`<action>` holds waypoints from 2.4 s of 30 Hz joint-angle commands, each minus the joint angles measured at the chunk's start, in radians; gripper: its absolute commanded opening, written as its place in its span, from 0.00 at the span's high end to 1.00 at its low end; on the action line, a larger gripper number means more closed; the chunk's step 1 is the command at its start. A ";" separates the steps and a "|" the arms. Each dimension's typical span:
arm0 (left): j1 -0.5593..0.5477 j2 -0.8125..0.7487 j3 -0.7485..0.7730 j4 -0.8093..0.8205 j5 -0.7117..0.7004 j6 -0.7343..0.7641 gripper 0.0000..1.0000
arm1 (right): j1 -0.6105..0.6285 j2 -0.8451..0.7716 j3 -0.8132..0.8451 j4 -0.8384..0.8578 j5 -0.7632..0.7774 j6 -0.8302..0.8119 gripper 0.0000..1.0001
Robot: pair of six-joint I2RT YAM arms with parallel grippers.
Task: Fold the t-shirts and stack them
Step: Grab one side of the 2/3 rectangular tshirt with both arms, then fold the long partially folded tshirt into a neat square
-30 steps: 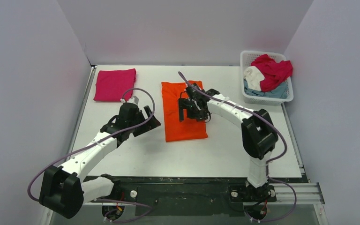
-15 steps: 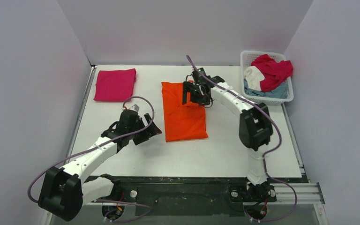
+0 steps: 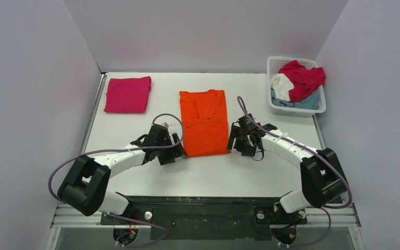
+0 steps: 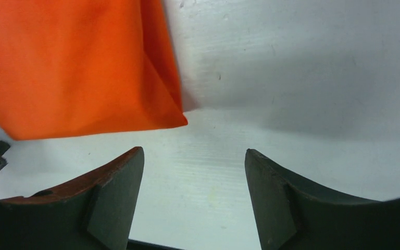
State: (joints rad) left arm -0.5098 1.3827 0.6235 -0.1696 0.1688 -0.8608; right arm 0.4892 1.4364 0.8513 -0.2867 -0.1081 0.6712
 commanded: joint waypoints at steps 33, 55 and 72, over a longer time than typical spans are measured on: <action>-0.102 0.206 0.069 0.045 -0.159 -0.072 0.90 | 0.006 0.141 -0.230 0.341 -0.059 0.223 0.80; -0.132 0.084 -0.028 0.032 -0.207 -0.093 1.00 | 0.089 0.038 -0.300 0.277 -0.045 0.267 0.78; -0.258 -0.512 0.005 -0.451 -0.242 -0.077 1.00 | 0.132 -0.355 -0.249 -0.163 -0.269 0.260 1.00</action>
State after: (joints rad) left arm -0.7425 1.0389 0.5858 -0.4046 -0.0303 -0.9421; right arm 0.6071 1.1900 0.5640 -0.1928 -0.2928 0.9344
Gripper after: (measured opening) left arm 0.021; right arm 0.009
